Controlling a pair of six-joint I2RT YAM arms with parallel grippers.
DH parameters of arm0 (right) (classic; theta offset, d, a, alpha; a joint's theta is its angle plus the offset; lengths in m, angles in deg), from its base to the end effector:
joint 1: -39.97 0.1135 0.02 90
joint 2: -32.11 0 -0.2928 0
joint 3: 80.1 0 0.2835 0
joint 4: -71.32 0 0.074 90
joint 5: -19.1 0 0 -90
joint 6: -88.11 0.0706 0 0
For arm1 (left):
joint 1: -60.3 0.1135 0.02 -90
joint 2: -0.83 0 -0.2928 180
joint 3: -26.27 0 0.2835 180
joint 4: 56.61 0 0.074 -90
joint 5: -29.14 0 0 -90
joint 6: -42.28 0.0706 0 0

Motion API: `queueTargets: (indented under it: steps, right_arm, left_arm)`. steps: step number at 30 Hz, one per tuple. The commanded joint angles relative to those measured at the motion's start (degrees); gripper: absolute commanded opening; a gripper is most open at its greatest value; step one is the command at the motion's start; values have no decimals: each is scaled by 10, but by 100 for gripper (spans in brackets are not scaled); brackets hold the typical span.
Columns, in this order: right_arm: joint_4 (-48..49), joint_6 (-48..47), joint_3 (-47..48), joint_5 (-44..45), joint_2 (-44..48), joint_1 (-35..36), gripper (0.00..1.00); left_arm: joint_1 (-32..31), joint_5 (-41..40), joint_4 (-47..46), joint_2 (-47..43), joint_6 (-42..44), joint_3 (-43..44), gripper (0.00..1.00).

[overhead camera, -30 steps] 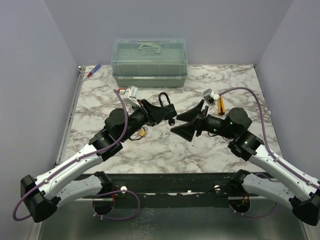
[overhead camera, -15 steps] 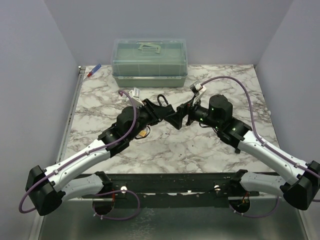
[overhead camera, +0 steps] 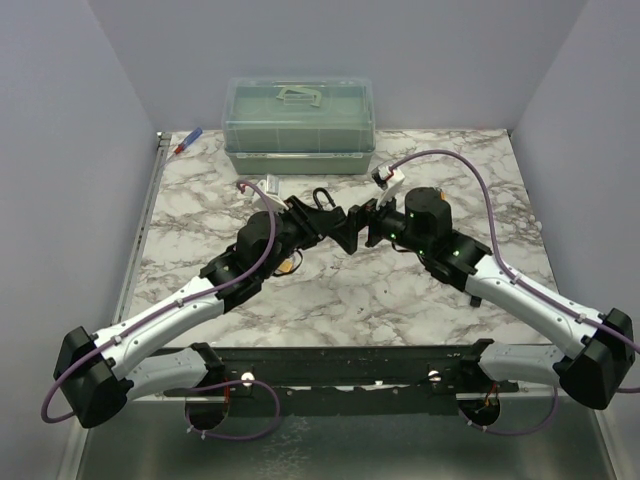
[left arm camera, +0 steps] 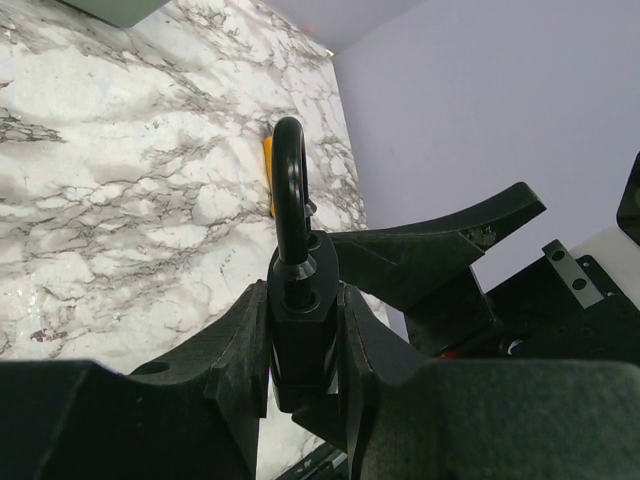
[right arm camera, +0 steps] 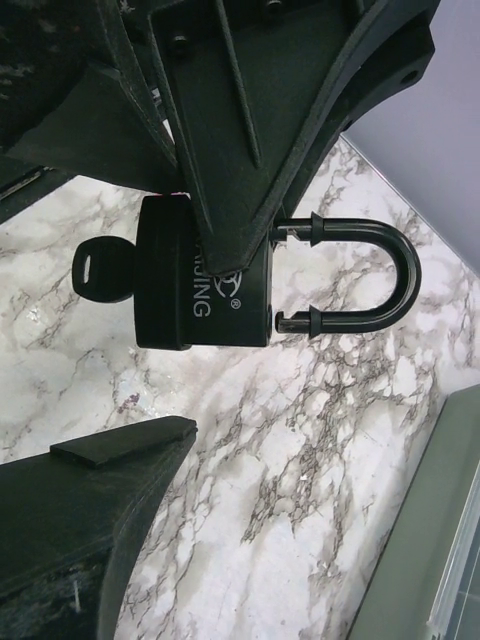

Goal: Unlock with the key

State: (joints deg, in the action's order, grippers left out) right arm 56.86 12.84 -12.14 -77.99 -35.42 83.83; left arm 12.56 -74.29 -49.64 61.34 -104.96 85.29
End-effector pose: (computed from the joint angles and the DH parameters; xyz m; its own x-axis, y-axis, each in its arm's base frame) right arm 0.2329 0.2359 0.3513 -0.3658 -0.0016 -0.9307 -0.7041 0.6545 0.2756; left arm 0.2141 -0.2113 0.3400 -0.5290 -0.6341 -0.5640 0.2227 0.5375 -0.8133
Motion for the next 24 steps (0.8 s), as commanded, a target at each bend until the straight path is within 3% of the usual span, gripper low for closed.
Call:
queueTargets:
  steps: [1,7,15,22,24]
  right_arm:
    - [49,-11,-10,20,-9,7,97]
    - [81,-11,-25,21,-16,10,87]
    - [119,0,-49,42,4,11,64]
    - [121,3,-59,40,14,11,21]
    - [119,4,-62,37,20,11,4]
  left_arm:
    - [-3,-9,-72,-1,-18,17,0]
    - [-4,-10,-84,-1,-31,9,0]
    - [-3,-8,-92,-2,-40,-2,0]
    - [-3,1,-97,-3,-36,-10,0]
    - [-4,2,-95,-6,-29,-13,11]
